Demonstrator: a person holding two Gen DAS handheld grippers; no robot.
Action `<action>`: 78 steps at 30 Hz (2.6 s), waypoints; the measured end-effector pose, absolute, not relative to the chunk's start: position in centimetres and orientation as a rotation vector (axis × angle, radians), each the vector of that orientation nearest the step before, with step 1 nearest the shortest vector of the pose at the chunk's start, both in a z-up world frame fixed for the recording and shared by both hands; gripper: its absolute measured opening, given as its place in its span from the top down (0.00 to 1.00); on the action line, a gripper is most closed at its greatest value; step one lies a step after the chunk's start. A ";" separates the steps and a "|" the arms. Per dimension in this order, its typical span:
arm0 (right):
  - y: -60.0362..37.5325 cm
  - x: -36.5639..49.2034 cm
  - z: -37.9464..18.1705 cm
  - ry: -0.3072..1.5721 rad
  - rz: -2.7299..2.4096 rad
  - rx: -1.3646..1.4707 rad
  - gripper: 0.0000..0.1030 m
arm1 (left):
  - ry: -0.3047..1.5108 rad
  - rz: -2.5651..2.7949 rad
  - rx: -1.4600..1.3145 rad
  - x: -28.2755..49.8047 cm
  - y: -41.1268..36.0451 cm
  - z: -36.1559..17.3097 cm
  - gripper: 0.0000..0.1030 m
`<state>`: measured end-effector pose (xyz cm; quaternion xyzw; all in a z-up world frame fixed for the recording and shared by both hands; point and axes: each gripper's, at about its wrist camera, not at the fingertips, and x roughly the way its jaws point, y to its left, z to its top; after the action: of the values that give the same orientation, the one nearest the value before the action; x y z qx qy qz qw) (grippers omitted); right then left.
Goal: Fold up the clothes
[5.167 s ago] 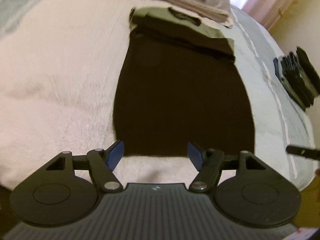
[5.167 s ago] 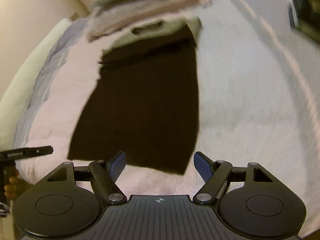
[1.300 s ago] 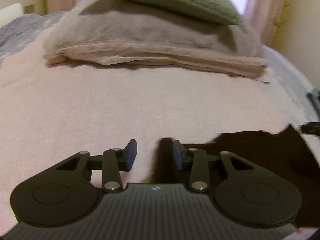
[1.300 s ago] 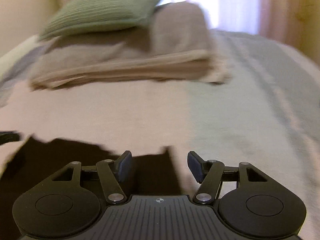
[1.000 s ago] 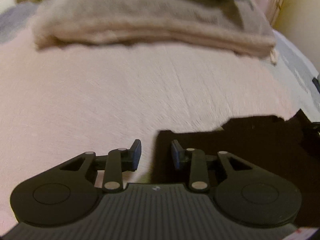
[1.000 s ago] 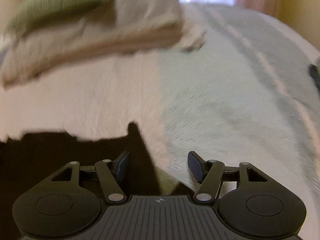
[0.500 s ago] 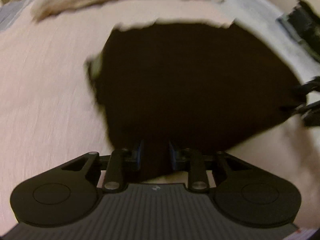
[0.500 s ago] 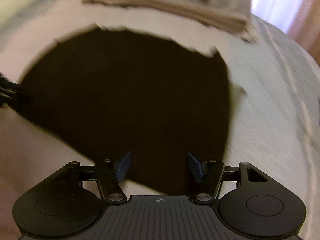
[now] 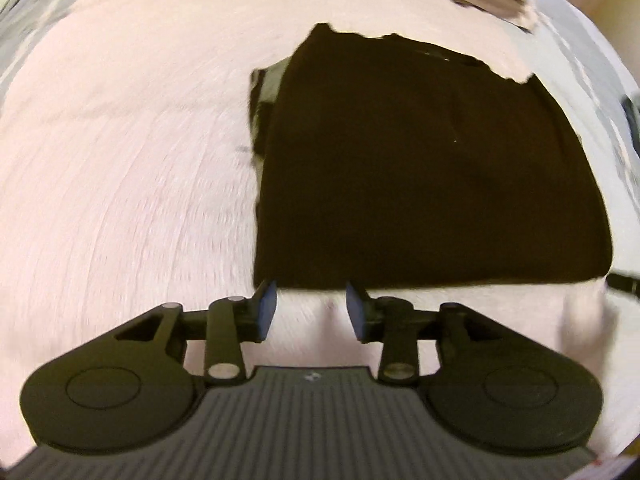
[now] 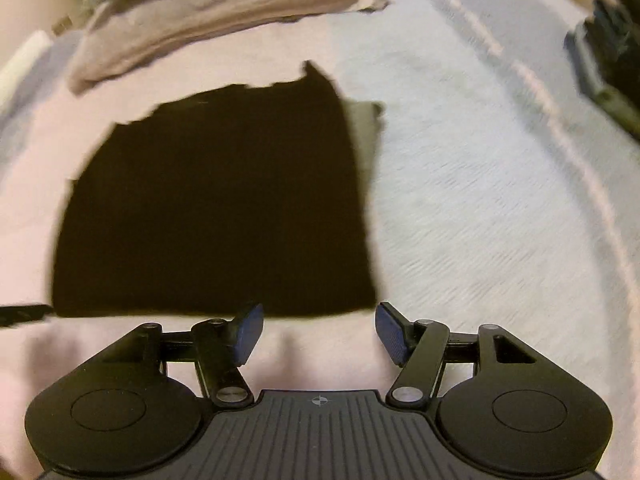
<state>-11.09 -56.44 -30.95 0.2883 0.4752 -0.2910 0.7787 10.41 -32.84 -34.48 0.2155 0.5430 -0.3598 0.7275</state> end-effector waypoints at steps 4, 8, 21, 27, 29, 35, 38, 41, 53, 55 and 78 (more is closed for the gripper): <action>-54.5 -10.9 -27.9 1.038 -0.564 0.607 0.42 | 1.201 -0.752 0.468 7.5 -32.7 -31.4 0.57; -53.4 -11.6 -25.3 1.039 -0.525 0.611 0.42 | 1.173 -0.758 0.467 5.2 -32.3 -28.5 0.46; -52.5 -12.7 -25.2 1.058 -0.497 0.602 0.42 | 1.178 -0.767 0.500 2.1 -32.8 -28.2 0.42; -52.2 -12.7 -25.5 1.071 -0.496 0.582 0.42 | 1.176 -0.775 0.519 2.1 -33.3 -28.6 0.42; -52.2 -12.7 -25.8 1.078 -0.495 0.580 0.42 | 1.176 -0.773 0.527 2.1 -33.6 -28.9 0.42; -52.7 -12.7 -26.3 1.088 -0.496 0.587 0.42 | 1.189 -0.773 0.546 2.0 -34.3 -29.5 0.42; -53.1 -12.7 -26.3 1.083 -0.498 0.593 0.42 | 1.185 -0.773 0.558 1.9 -34.7 -29.5 0.42; -53.5 -12.6 -26.4 1.077 -0.493 0.594 0.42 | 1.180 -0.768 0.563 1.9 -35.2 -29.5 0.42; -58.9 -14.1 -28.8 0.939 -0.531 0.731 0.42 | 1.129 -0.792 0.469 3.9 -35.5 -29.9 0.42; -61.3 -14.5 -30.5 0.900 -0.560 0.809 0.42 | 1.109 -0.819 0.411 5.4 -35.2 -30.5 0.42; -71.9 -12.7 -43.4 0.575 -0.344 1.311 0.45 | 1.217 -1.002 0.218 19.3 -38.3 -41.1 0.44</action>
<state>-12.70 -71.88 -43.42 0.5979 0.2622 -0.1568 0.7410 19.25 -38.30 -41.13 0.0980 0.5462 -0.4500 0.6997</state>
